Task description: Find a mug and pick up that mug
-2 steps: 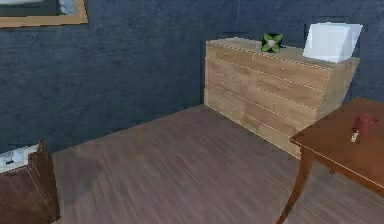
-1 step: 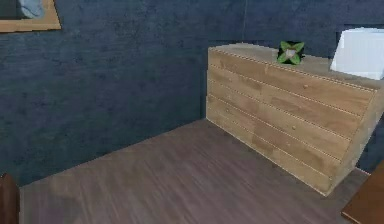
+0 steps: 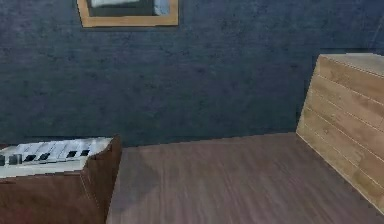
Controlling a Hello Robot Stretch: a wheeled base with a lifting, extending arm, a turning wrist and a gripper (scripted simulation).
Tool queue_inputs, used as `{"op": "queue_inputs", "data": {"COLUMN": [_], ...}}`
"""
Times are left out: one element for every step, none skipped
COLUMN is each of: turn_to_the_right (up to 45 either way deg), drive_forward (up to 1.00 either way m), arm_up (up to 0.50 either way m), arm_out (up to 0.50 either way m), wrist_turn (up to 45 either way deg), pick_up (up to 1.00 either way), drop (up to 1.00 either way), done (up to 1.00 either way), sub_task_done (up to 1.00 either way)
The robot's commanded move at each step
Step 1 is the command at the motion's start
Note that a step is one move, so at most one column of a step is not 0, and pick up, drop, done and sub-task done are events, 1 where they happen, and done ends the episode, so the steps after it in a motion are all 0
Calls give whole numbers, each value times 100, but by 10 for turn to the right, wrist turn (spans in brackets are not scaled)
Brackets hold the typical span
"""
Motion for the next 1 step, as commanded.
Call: {"op": "queue_inputs", "data": {"turn_to_the_right": [450], "drive_forward": [0], "arm_up": [0], "arm_out": [0], "wrist_turn": [0], "pick_up": [0], "drop": [0], "done": [0], "sub_task_done": [0]}}
